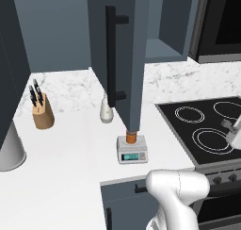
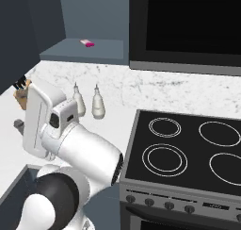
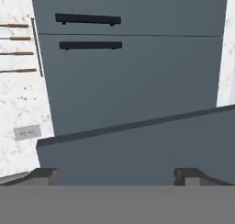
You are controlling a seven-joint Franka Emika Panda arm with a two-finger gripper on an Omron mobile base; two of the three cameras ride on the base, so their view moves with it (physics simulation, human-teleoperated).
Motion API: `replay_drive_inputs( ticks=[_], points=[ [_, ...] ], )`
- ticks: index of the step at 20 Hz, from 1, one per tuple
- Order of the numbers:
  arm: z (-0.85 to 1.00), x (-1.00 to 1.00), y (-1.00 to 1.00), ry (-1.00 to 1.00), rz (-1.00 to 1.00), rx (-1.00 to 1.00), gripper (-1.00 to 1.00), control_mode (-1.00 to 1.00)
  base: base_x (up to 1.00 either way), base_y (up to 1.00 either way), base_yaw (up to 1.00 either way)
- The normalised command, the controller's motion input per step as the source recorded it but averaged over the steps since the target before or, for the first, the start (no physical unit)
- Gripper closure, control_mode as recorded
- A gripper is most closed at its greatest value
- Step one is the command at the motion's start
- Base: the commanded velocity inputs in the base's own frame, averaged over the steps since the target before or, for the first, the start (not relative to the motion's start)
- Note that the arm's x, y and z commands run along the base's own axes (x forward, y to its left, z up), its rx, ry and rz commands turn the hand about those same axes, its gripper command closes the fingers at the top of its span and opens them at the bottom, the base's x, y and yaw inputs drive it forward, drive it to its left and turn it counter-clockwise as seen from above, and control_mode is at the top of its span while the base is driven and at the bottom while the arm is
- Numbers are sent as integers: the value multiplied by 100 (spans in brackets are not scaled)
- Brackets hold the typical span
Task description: Pick the jam and place it on the digital scale for weighing, and close the cabinet.
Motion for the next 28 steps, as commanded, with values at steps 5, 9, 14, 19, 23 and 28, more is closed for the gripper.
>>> replay_drive_inputs(
  ticks=[5, 9, 14, 19, 23, 28],
  points=[
    [2, -100, 75, -37, -22, 0, -100, -100, 0, 0, 0],
    [0, -95, 100, -43, -31, 0, -100, -100, 0, 0, 0],
    [-4, -96, 100, -36, -39, 9, -100, -100, 0, 0, 0],
    [-29, -90, 100, -18, -44, 20, -100, -100, 0, 0, 0],
    [-77, -43, 100, -9, -35, 27, -100, -100, 0, 0, 0],
    [-86, -7, 83, -7, -22, 49, -100, -100, 0, 0, 0]
  ],
)
